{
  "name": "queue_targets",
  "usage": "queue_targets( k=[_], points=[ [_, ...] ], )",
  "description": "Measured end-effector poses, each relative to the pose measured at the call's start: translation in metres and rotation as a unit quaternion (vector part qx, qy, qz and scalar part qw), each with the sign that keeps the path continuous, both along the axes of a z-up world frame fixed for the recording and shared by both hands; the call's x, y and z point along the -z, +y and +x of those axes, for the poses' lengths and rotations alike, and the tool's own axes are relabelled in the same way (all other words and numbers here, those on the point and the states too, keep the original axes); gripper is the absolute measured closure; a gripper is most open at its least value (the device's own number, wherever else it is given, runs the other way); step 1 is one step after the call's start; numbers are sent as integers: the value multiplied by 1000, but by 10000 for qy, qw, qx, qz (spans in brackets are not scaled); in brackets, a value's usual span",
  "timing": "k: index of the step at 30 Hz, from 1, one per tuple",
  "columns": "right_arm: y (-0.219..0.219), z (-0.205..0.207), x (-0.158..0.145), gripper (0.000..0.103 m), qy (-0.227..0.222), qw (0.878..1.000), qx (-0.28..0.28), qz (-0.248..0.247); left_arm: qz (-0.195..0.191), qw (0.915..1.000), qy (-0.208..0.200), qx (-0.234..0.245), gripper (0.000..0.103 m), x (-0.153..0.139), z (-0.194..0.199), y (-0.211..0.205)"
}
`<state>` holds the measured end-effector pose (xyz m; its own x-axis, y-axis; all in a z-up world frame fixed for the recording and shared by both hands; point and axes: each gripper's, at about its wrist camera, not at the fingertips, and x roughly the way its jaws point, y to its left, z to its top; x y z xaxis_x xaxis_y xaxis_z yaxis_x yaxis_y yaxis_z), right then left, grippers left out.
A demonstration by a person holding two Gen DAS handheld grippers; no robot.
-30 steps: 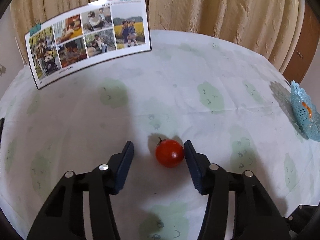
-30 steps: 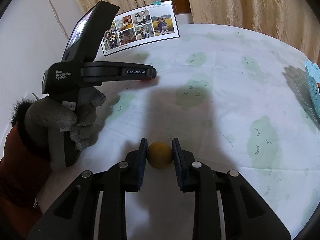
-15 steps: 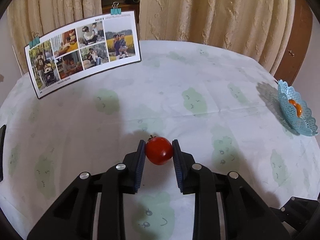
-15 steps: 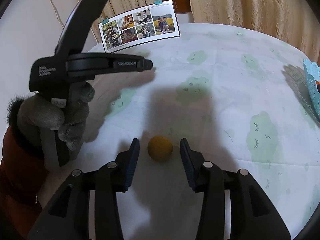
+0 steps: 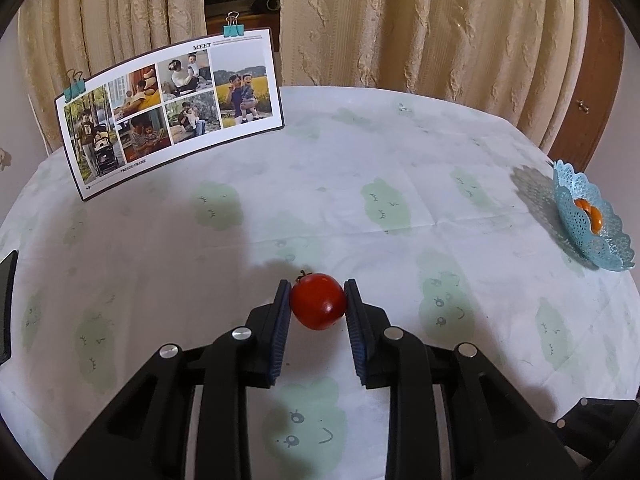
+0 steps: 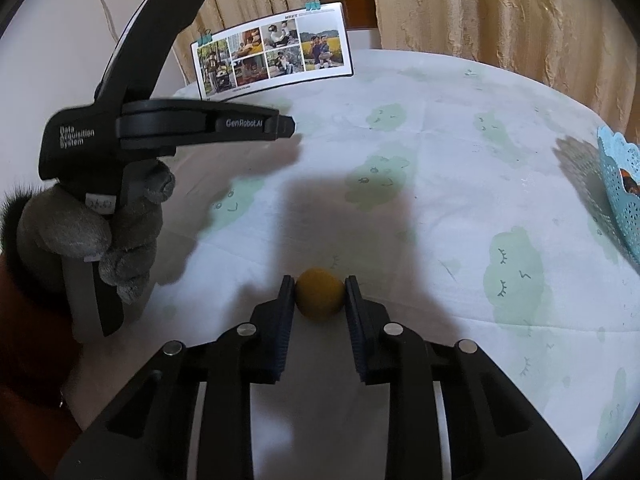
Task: Organize fruits
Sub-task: 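Carry the small yellow fruit into the blue basket and open the right gripper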
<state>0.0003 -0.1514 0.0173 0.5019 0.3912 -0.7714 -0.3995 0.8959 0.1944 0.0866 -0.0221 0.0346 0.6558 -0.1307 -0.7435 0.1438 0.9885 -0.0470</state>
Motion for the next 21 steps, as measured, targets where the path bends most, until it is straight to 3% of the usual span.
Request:
queue_targets(
  k=[9,21],
  points=[
    [-45,5,-20,77,-228,9966,664,421,42,10000,-70,-13,76,-3,-4,-3],
    [-161,4,-59,77,-843,9689,2190,790,85,9996,-134,220,76,-10,-13,-33]
  ],
)
